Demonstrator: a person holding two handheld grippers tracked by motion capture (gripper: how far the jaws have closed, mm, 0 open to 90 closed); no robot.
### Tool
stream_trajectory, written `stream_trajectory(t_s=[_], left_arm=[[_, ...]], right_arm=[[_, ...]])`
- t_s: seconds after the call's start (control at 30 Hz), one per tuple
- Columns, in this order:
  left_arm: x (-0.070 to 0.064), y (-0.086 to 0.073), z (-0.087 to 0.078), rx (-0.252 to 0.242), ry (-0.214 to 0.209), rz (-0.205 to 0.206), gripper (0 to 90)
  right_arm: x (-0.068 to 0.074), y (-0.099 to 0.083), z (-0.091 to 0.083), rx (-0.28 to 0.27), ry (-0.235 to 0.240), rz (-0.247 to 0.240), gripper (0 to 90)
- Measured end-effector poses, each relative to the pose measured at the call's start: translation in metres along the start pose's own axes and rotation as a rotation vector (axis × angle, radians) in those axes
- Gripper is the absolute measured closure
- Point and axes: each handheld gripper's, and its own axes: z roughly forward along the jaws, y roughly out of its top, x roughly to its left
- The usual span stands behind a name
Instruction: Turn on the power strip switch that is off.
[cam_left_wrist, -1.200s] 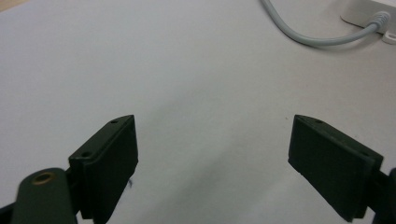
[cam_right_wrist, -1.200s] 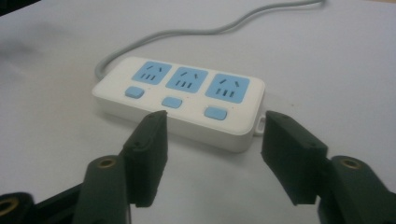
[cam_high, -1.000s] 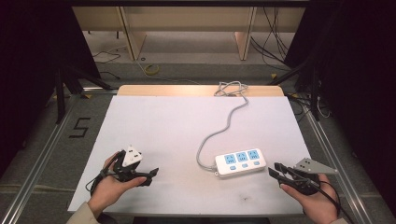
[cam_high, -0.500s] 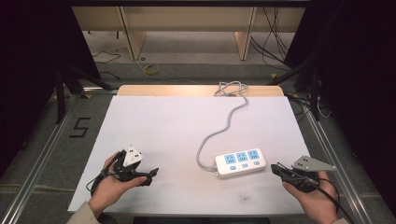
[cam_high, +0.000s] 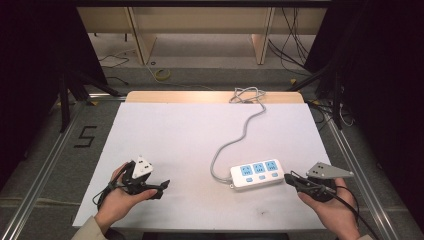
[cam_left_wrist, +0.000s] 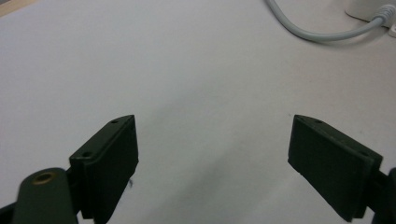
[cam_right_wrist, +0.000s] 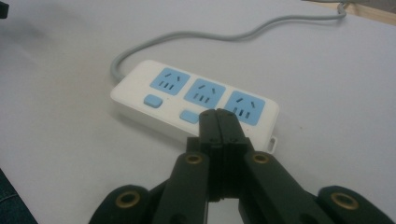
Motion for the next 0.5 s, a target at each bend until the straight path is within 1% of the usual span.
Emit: stream_trajectory(t_s=[0.17, 0.2, 0.5], left_arm=[[0.000, 0.000, 0.000, 0.000, 0.001, 0.000, 15.6], [0.000, 0.000, 0.000, -0.001, 0.001, 0.000, 15.7], [-0.001, 0.000, 0.001, -0.002, 0.002, 0.004, 15.6]], right_arm=[[0.001, 0.005, 0.001, 0.007, 0.017, -0.003, 90.0], [0.001, 0.006, 0.001, 0.006, 0.017, -0.010, 90.0], [0.003, 0.014, 0.006, 0.027, 0.032, -0.017, 90.0]])
